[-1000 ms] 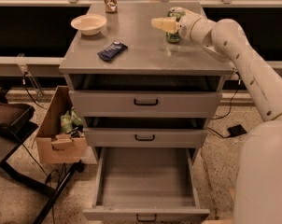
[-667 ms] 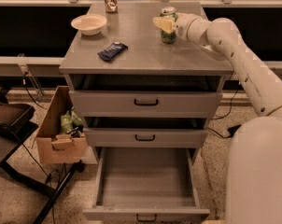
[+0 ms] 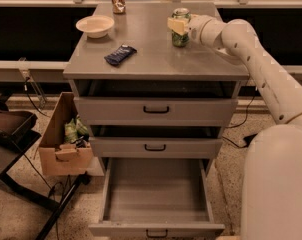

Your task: Place green can into bottom drawer

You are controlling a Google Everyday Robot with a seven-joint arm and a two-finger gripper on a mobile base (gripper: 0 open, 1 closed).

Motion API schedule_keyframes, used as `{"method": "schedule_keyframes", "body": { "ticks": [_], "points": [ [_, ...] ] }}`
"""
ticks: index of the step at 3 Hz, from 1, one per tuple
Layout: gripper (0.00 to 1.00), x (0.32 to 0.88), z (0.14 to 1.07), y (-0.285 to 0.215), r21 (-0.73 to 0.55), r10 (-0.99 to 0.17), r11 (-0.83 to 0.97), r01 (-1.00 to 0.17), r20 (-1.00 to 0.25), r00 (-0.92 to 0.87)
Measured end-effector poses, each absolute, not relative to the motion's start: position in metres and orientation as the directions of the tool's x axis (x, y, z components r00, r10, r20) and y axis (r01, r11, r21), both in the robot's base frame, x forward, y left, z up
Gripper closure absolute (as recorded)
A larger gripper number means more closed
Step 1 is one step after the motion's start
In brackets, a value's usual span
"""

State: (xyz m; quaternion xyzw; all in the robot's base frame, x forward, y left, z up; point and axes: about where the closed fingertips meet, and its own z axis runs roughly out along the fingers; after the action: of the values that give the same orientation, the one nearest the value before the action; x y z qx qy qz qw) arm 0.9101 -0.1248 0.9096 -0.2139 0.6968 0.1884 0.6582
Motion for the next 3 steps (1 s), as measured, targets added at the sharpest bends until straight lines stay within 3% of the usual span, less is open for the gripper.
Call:
{"method": "schedule_keyframes", "body": {
  "ticks": [2, 3],
  "points": [
    [1.00, 0.886, 0.950, -0.123, -0.046, -0.036, 0.819, -0.572, -0.999, 0.029],
    [1.00, 0.827, 1.010, -0.146, -0.096, -0.027, 0.824, -0.559, -0.991, 0.130]
  ]
}}
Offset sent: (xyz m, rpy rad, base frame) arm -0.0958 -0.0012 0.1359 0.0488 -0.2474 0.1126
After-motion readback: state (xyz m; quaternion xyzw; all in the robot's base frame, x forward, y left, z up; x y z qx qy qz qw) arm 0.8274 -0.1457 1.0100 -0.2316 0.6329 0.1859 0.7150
